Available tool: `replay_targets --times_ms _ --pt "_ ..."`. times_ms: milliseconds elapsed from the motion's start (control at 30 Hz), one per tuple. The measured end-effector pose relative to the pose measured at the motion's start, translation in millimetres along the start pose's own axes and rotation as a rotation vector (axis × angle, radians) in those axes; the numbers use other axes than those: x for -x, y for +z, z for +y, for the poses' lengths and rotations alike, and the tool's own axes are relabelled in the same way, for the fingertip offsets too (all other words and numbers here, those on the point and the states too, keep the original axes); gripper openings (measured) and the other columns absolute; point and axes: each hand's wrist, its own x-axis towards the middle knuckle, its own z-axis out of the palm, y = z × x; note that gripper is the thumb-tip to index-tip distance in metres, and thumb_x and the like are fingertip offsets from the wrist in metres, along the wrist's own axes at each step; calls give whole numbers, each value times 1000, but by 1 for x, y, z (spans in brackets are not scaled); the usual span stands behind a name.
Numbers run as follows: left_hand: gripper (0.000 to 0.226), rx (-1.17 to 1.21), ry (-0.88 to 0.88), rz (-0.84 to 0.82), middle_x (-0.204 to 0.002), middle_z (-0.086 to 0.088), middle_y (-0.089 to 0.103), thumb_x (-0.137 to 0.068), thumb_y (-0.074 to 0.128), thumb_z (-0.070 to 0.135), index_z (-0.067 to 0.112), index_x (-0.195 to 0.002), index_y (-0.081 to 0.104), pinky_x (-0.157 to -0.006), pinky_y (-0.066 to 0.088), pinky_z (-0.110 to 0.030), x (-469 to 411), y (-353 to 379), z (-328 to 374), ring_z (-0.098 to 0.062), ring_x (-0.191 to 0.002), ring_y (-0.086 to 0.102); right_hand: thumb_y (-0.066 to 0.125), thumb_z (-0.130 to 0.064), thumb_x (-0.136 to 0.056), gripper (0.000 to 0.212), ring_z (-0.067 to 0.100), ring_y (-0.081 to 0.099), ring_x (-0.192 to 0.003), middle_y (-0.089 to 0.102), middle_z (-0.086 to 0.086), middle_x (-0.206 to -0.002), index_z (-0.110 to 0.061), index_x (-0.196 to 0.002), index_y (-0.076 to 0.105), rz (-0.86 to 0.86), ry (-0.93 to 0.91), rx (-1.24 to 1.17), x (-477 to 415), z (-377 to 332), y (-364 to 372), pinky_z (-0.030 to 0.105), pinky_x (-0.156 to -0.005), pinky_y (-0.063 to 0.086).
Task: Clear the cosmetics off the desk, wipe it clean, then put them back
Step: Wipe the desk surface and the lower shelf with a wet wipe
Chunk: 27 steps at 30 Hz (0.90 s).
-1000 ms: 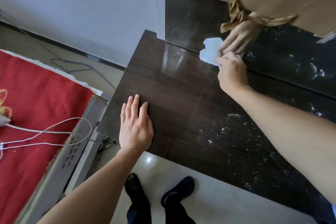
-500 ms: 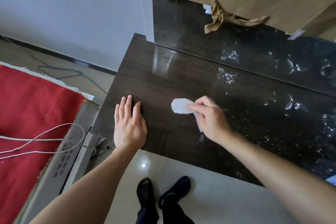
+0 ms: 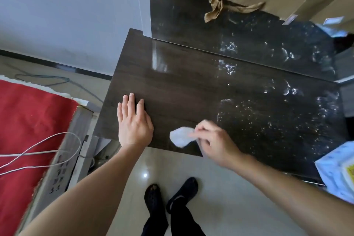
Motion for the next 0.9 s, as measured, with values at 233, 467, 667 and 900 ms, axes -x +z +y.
replay_targets --times_ms 233,467,667,900 --pt "39 17 17 9 -145 -24 38 -92 36 17 2 -123 53 -116 18 -51 1 6 -4 -40 -139 26 49 11 -75 18 32 50 -85 54 12 -95 -1 -77 62 255 261 301 -104 36 -1 30 -64 38" --pt "40 34 29 -9 -147 -23 36 -86 44 6 2 -125 54 -117 14 -50 1 3 -8 -40 -140 25 55 6 -79 27 16 42 -82 49 0 -86 -16 -90 66 -104 -68 140 61 -20 67 31 -60 45" --pt "47 63 106 -64 -149 -19 36 -86 48 -3 4 -132 52 -119 12 -44 -2 -8 -19 -34 -142 24 54 4 -82 27 20 50 -83 55 7 -88 -7 -99 71 257 97 54 3 -19 31 24 -73 41" --pt "61 40 190 -112 -146 -18 40 -72 53 -16 3 -130 55 -113 28 -48 10 -22 -49 -34 -138 33 54 7 -78 33 22 45 -82 53 2 -91 -15 -99 68 95 6 179 6 -30 83 34 -64 42"
